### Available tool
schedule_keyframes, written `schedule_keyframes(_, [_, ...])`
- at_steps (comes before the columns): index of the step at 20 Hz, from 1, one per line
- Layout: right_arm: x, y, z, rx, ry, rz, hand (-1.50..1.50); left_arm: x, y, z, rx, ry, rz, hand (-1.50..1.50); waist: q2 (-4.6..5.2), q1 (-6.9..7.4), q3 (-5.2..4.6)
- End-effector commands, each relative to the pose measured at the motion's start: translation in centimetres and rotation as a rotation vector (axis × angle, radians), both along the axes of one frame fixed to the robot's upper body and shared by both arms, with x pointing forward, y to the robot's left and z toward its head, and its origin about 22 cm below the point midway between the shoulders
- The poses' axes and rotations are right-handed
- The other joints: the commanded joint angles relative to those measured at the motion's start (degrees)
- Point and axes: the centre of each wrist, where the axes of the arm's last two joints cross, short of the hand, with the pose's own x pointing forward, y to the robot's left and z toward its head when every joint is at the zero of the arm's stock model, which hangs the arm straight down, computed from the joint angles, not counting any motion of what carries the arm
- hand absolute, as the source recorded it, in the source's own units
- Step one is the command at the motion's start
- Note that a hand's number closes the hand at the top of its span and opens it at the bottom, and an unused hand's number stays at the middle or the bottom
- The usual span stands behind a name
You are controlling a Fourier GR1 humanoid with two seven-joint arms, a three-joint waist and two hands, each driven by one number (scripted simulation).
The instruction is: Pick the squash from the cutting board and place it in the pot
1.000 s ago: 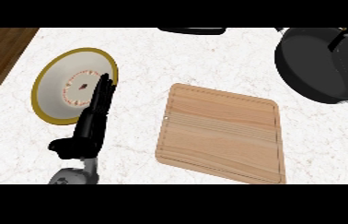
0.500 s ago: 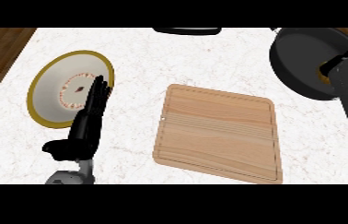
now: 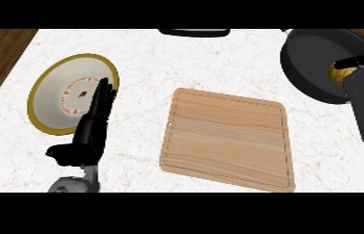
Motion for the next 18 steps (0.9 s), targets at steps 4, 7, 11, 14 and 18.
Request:
schedule_keyframes(4, [-0.5,0.0,0.6,-0.132,-0.507,-0.177,-1.5,-0.5,0.3,-0.9,0.006,0.012,0.011,0.0,-0.27,-0.56,-0.12])
schedule_keyframes(7, [-1.2,0.0,-1.1,-0.137,-0.592,-0.237,-1.5,-1.2,0.5,-1.0,-0.005,0.022,0.016,0.0,-0.74,-1.09,-0.18])
schedule_keyframes(11, [-2.0,0.4,-3.3,-0.155,-0.643,-0.283,-1.5,-1.2,2.1,-0.5,0.015,0.014,0.014,0.0,-0.88,-1.48,-0.25])
schedule_keyframes(14, [-2.2,2.0,-4.6,-0.199,-0.662,-0.252,-1.5,-0.6,1.5,-1.1,0.008,0.018,0.049,0.0,-1.19,-2.56,-0.3])
schedule_keyframes(18, [-3.8,2.7,-6.5,-0.243,-0.682,-0.251,-1.5,-0.2,0.6,-1.0,-0.007,0.017,0.043,0.0,-1.49,-3.57,-0.28])
